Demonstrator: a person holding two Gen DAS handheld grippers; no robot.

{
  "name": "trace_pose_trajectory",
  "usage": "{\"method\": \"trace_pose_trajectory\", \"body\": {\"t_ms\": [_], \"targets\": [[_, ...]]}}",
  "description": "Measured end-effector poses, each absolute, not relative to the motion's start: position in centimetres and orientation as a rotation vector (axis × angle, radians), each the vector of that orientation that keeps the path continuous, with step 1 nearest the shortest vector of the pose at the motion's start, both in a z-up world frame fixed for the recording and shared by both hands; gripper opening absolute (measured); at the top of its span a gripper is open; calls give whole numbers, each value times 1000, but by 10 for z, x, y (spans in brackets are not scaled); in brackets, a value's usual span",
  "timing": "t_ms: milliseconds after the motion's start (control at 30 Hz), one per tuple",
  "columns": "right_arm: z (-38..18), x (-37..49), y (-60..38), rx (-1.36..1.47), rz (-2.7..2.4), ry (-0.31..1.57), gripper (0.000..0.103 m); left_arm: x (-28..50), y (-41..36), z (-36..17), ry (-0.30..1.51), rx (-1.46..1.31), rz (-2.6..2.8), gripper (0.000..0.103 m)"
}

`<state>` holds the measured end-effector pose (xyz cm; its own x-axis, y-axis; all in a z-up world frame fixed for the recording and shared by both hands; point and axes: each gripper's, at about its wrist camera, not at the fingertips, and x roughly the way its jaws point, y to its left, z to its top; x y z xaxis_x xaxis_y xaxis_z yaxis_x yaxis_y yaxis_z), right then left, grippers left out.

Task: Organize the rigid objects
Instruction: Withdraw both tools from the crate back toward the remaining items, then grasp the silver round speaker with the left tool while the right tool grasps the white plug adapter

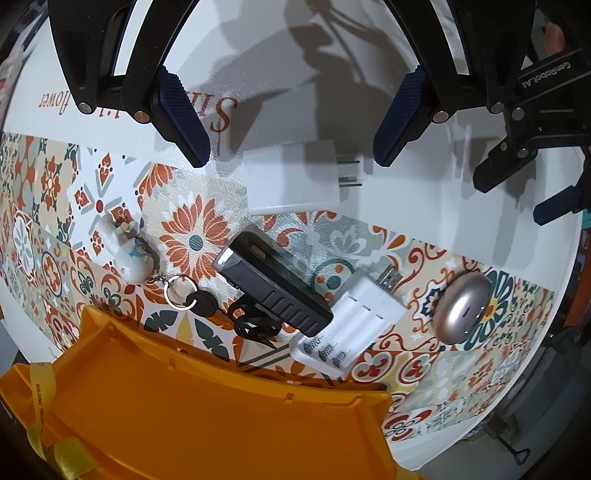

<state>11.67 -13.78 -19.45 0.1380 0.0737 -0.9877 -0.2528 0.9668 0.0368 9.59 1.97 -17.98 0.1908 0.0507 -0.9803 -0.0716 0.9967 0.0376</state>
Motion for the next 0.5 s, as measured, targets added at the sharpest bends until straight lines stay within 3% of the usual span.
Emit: {"method": "trace_pose_trajectory", "body": {"t_ms": [500], "targets": [[-207,123,-133,-168,234,1400,83,97,18,-183,1379,-5,83,92]]}}
